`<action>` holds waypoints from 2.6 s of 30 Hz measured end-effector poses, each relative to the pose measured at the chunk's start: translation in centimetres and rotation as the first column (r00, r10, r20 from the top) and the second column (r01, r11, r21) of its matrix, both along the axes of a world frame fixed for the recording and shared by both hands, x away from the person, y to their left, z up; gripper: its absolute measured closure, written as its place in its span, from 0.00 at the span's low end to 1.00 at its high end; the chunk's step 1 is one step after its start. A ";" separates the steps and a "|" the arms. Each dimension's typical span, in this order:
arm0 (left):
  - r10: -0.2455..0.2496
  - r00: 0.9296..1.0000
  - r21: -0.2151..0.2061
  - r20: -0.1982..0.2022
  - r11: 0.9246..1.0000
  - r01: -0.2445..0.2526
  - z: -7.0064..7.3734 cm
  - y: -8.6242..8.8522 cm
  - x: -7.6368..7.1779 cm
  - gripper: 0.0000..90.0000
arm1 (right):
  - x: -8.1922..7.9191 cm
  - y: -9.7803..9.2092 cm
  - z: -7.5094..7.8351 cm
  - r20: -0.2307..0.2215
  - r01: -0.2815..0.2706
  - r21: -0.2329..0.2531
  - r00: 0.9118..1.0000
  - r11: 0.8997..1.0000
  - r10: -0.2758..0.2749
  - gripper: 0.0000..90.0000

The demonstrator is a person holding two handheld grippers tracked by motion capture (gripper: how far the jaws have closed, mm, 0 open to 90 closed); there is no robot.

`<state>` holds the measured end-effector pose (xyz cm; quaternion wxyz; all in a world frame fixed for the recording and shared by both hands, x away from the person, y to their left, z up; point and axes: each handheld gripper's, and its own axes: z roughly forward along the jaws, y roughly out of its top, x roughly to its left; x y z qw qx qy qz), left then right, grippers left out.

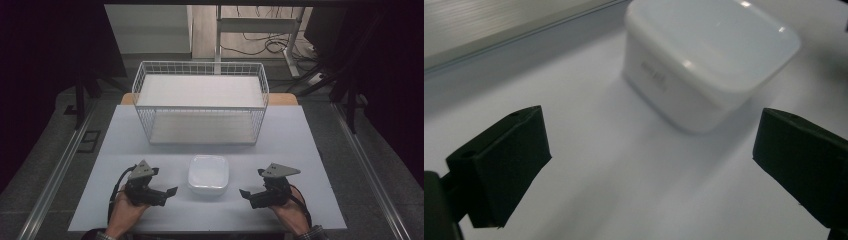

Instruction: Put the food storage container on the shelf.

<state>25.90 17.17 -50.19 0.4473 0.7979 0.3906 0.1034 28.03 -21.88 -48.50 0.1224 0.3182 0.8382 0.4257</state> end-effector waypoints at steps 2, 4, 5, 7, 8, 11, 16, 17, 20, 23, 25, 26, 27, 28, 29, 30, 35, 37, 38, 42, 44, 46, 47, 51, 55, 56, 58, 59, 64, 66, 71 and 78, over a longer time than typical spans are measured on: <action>-0.030 1.000 0.002 -0.005 1.000 0.030 0.2 -1.4 1.8 0.02 | 0.9 1.2 0.0 -0.028 -0.011 0.007 1.000 1.000 0.011 0.03; -0.042 0.999 -0.006 -0.012 0.999 0.042 0.3 -2.2 2.9 0.02 | 1.6 2.2 0.0 -0.053 -0.019 -0.010 0.998 1.000 0.018 0.01; -0.054 0.998 -0.011 -0.013 0.998 0.054 0.4 -2.6 3.4 0.03 | 2.0 2.7 -0.1 -0.067 -0.025 -0.010 0.997 1.000 0.025 0.01; -0.068 0.997 -0.011 -0.021 0.998 0.068 0.4 -3.5 4.4 0.03 | 2.7 3.7 -0.1 -0.089 -0.031 0.007 0.996 1.000 0.031 0.01; -0.068 0.997 -0.011 -0.021 0.998 0.068 0.4 -3.5 4.4 0.04 | 2.7 3.7 -0.1 -0.089 -0.031 0.007 0.996 1.000 0.031 0.01; -0.096 0.994 -0.004 -0.050 0.995 0.096 -0.1 -5.1 5.8 0.04 | 4.0 5.7 -0.1 -0.118 -0.047 0.010 0.992 0.999 0.048 0.00; -0.141 0.984 -0.071 -0.109 0.988 0.134 -0.8 -5.1 6.1 0.15 | 4.9 6.9 -0.4 -0.167 -0.053 0.008 0.984 0.999 0.053 0.02; -0.172 0.974 -0.129 -0.150 0.980 0.153 -1.1 -4.6 6.1 0.20 | 4.9 7.2 -0.8 -0.198 -0.071 0.012 0.978 0.997 0.072 0.03; -0.179 0.965 -0.169 -0.193 0.975 0.147 -1.3 -4.3 5.6 0.26 | 4.5 7.2 -0.8 -0.233 -0.070 0.034 0.969 0.997 0.076 0.08; -0.173 0.963 -0.169 -0.208 0.976 0.139 -1.1 -4.0 4.8 0.31 | 3.7 7.2 -0.5 -0.229 -0.051 0.010 0.972 0.999 0.051 0.14; -0.162 0.965 -0.164 -0.206 0.978 0.129 -0.8 -3.7 4.1 0.38 | 3.3 6.9 -0.2 -0.242 -0.036 0.007 0.970 0.999 0.036 0.24; -0.162 0.965 -0.164 -0.206 0.978 0.129 -0.8 -3.7 4.1 0.43 | 3.1 6.6 -0.1 -0.250 -0.026 0.018 0.968 1.000 0.030 0.30; -0.150 0.967 -0.161 -0.204 0.980 0.118 -0.6 -3.4 3.6 0.48 | 2.9 6.3 0.0 -0.258 -0.018 0.029 0.966 0.999 0.025 0.36; -0.146 0.967 -0.162 -0.207 0.980 0.114 -0.5 -3.2 3.4 0.52 | 2.8 5.9 0.1 -0.267 -0.011 0.042 0.963 0.999 0.022 0.43; -0.141 0.969 -0.164 -0.204 0.980 0.108 -0.3 -3.1 3.2 0.57 | 2.6 5.6 0.2 -0.273 -0.003 0.051 0.962 0.999 0.017 0.49; -0.141 0.969 -0.164 -0.204 0.980 0.108 -0.3 -3.1 3.2 0.61 | 2.6 5.6 0.2 -0.273 -0.003 0.051 0.962 0.999 0.017 0.49; -0.109 0.973 -0.173 -0.205 0.982 0.073 0.0 -2.7 2.3 0.72 | 1.9 4.9 0.7 -0.261 0.029 0.088 0.965 0.996 -0.005 0.68; -0.099 0.975 -0.171 -0.198 0.983 0.065 0.2 -2.7 2.1 0.76 | 1.8 4.6 0.8 -0.261 0.049 0.113 0.965 0.992 -0.018 0.74; -0.099 0.975 -0.171 -0.198 0.983 0.065 0.2 -2.7 2.1 0.79 | 1.8 4.6 0.8 -0.261 0.049 0.113 0.965 0.992 -0.018 0.74; -0.073 0.982 -0.153 -0.173 0.987 0.047 0.0 -3.3 1.6 0.89 | 1.6 4.1 1.1 -0.197 0.096 0.126 0.978 0.987 -0.070 0.86; -0.068 0.983 -0.151 -0.172 0.988 0.042 -0.1 -3.4 1.6 0.89 | 1.6 4.1 1.1 -0.184 0.102 0.121 0.980 0.987 -0.079 0.86; -0.051 0.987 -0.152 -0.153 0.988 0.027 -0.2 -3.6 1.6 0.89 | 1.5 4.0 1.3 -0.163 0.104 0.134 0.983 0.986 -0.082 0.86; -0.051 0.987 -0.152 -0.153 0.988 0.027 -0.2 -3.6 1.6 0.89 | 1.5 3.9 1.4 -0.157 0.103 0.136 0.984 0.985 -0.081 0.86; -0.027 0.993 -0.154 -0.112 0.988 0.009 0.3 -3.5 1.5 0.89 | 1.5 4.0 1.6 -0.143 0.100 0.142 0.987 0.985 -0.080 0.86; -0.015 0.995 -0.158 -0.097 0.987 -0.001 0.7 -3.0 2.0 0.89 | 2.0 4.4 2.0 -0.126 0.087 0.149 0.990 0.985 -0.068 0.86; -0.012 0.996 -0.157 -0.090 0.988 -0.002 0.9 -2.8 2.2 0.89 | 2.2 4.5 2.1 -0.121 0.084 0.152 0.990 0.985 -0.066 0.86; -0.009 0.996 -0.157 -0.085 0.988 -0.004 1.1 -2.7 2.4 0.89 | 2.7 4.7 2.3 -0.116 0.079 0.155 0.991 0.985 -0.061 0.86; -0.003 0.997 -0.157 -0.073 0.988 -0.008 1.5 -2.5 2.9 0.89 | 3.0 4.8 2.4 -0.112 0.078 0.163 0.992 0.983 -0.060 0.86; 0.013 0.998 -0.152 -0.057 0.988 -0.021 2.3 -2.1 4.4 0.89 | 4.8 5.4 2.9 -0.102 0.083 0.180 0.993 0.980 -0.065 0.86; 0.029 0.998 -0.153 -0.047 0.988 -0.036 2.7 -1.8 5.7 0.89 | 5.8 5.7 3.1 -0.099 0.085 0.185 0.993 0.979 -0.068 0.86; 0.057 0.997 -0.162 -0.047 0.985 -0.064 2.5 -1.5 7.7 0.89 | 7.8 6.3 3.2 -0.094 0.094 0.177 0.993 0.980 -0.078 0.86; 0.088 0.994 -0.159 -0.066 0.982 -0.097 1.9 -1.5 10.0 0.88 | 10.6 6.9 2.3 -0.122 0.124 0.170 0.987 0.978 -0.104 0.86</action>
